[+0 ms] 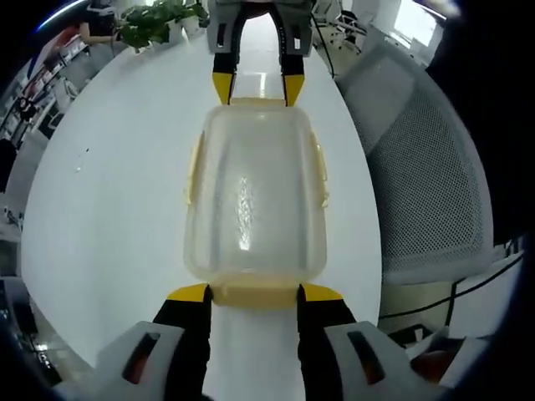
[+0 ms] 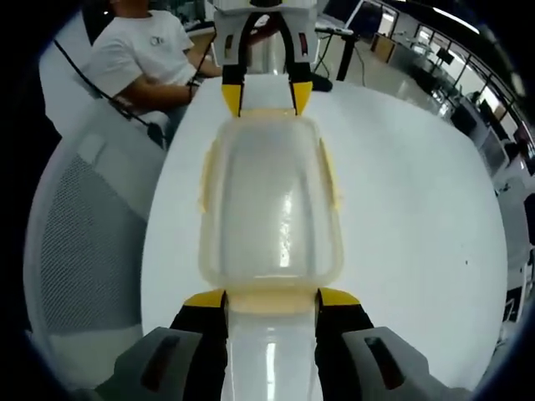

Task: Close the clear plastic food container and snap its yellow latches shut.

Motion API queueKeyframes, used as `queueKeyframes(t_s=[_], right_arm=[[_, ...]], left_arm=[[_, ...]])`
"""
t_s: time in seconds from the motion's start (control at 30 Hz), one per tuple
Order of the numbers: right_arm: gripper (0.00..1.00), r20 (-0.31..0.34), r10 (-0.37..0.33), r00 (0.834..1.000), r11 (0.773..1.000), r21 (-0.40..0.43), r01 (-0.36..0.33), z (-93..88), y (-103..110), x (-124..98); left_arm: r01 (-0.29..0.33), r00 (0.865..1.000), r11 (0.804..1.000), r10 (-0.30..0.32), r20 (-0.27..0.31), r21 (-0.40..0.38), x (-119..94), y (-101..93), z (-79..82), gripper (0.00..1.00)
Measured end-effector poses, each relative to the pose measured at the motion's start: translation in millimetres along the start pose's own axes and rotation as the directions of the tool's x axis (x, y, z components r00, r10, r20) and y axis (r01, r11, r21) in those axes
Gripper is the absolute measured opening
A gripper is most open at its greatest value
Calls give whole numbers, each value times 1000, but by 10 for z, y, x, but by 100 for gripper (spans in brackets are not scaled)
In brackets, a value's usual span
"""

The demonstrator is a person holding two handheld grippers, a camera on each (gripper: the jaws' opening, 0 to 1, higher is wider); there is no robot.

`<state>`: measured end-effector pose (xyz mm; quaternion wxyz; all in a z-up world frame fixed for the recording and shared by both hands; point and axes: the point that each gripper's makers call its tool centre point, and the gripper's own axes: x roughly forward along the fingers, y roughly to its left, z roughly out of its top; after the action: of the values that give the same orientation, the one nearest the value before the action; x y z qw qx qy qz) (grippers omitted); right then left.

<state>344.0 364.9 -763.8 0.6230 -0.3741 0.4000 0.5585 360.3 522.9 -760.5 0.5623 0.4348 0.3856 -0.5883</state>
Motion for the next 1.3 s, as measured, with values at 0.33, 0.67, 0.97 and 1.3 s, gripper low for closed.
queueKeyframes(t_s=[0.33,0.67,0.97,1.3], right_arm=[[39,6,-7,1000,1000,0,7,21,-57,-113],[39,-2,-7,1000,1000,-5,7,-106,-44,-190],[39,-12,-5,1000,1000,2,5,-276,-19,-289],[39,-28,-5,1000,1000,14,5,-498,-24,-390]], left_arm=[[-7,1000,1000,7,3,-12,-103,78,67,39],[-2,1000,1000,3,12,-15,-92,46,209,39],[10,1000,1000,-10,25,-11,-18,33,388,39],[16,999,1000,-16,35,-1,61,47,622,39]])
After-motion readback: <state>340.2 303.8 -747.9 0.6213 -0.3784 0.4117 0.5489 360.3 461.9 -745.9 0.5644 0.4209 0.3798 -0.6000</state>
